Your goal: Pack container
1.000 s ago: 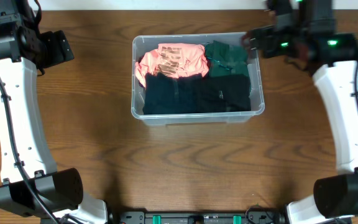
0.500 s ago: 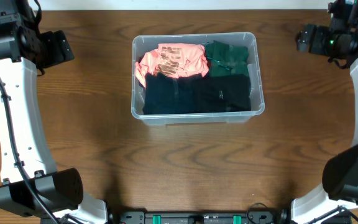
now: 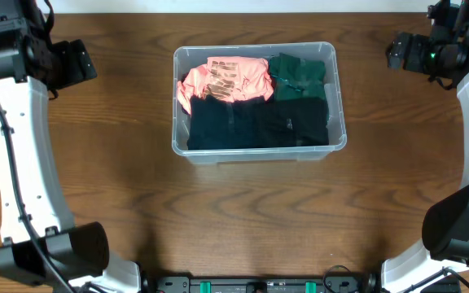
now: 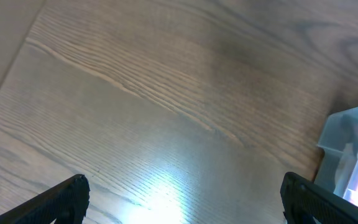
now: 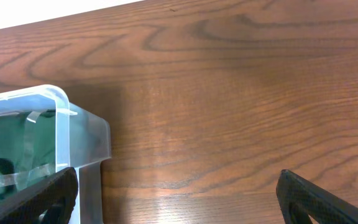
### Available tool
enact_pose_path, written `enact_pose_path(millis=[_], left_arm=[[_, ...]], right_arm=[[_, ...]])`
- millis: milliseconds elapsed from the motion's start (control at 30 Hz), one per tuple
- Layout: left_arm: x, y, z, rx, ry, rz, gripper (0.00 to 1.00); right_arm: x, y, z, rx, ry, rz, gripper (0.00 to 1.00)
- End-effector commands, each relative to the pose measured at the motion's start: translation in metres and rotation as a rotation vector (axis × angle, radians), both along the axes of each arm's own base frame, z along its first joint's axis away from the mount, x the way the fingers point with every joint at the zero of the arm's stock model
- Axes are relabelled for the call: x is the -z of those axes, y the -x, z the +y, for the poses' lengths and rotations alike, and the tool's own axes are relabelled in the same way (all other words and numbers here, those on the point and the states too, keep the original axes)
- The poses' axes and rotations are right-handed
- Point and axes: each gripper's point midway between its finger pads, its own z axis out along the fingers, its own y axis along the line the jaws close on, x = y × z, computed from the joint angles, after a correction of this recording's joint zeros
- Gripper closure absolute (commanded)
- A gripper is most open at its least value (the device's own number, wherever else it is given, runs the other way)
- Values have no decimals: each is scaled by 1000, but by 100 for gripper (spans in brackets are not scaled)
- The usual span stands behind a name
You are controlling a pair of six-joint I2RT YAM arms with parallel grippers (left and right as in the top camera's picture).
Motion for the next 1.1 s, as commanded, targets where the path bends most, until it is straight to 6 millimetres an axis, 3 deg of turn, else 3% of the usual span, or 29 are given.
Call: enact_pose_path(millis=[0, 233, 367, 467, 600, 667, 867, 1067], left_arm=[[-44, 25, -8, 2, -29, -114, 2], [-109, 72, -31, 40, -64, -309, 2], [-121, 97, -45, 72, -68, -364, 2], [-107, 115, -53, 92, -61, -342, 2], [-62, 142, -54, 86, -81, -269, 2], [-51, 144, -55, 90, -78, -277, 2], [-35, 115, -88, 236, 19, -557, 2], [-9, 100, -114, 359, 42, -820, 2]], right_arm=[[0, -1, -2, 11, -4, 0, 1], [0, -1, -2, 11, -5, 0, 1], [0, -1, -2, 11, -4, 0, 1], [0, -1, -2, 11, -5, 0, 1], [0, -1, -2, 11, -5, 0, 1], [0, -1, -2, 11, -4, 0, 1], [0, -1, -2, 11, -4, 0, 1], [0, -1, -2, 11, -5, 0, 1]])
